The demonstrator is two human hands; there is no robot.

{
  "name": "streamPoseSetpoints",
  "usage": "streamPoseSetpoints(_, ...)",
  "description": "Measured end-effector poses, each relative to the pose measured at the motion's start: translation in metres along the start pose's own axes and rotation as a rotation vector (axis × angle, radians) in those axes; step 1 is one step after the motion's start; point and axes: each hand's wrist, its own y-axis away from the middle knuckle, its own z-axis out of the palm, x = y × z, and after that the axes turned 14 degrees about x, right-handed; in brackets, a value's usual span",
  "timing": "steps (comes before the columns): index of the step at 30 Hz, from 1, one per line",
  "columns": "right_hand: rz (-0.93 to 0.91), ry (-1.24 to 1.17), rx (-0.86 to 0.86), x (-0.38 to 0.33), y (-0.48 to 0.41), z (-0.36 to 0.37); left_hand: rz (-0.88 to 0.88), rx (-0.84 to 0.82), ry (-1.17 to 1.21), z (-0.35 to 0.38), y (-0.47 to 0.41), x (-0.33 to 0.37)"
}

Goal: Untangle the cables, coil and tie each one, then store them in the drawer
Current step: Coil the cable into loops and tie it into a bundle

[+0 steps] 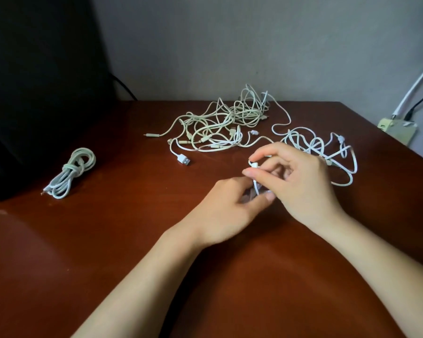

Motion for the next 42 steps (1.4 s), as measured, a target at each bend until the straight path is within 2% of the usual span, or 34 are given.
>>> streamPoseSetpoints(4,-0.027,0.031,0.003,0.004,-0.002,0.002,0.026,0.045,-0.054,0.001,-0.004,-0.006)
streamPoseSetpoints(10,-0.176,0.091,0.053,0.006,-0.005,0.000,-0.104,0.149,0.215,-0.007,-0.011,-0.011)
streamPoseSetpoints(12,-0.113,0.081,0.045,0.007,-0.006,0.000,-0.124,0.183,0.323,-0.009,-0.014,-0.013)
streamPoseSetpoints(15,0.153,-0.100,-0.020,0.008,-0.007,0.002,-0.110,0.188,0.405,-0.011,-0.014,-0.014)
streamPoseSetpoints(18,0.190,-0.178,-0.019,0.006,-0.009,0.002,-0.107,0.197,0.433,-0.011,-0.013,-0.013)
streamPoseSetpoints(22,0.100,-0.183,0.015,0.000,-0.010,0.000,-0.116,0.238,0.496,-0.014,-0.013,-0.011)
streamPoseSetpoints(27,-0.018,-0.136,0.018,-0.003,-0.008,-0.002,-0.173,0.201,0.649,-0.016,-0.014,-0.015)
streamPoseSetpoints(35,-0.422,0.067,-0.006,-0.003,-0.004,-0.007,-0.250,0.242,0.731,-0.014,-0.013,-0.016)
streamPoseSetpoints(42,-0.477,0.083,0.019,0.002,-0.002,-0.005,-0.240,0.261,0.675,-0.012,-0.014,-0.015)
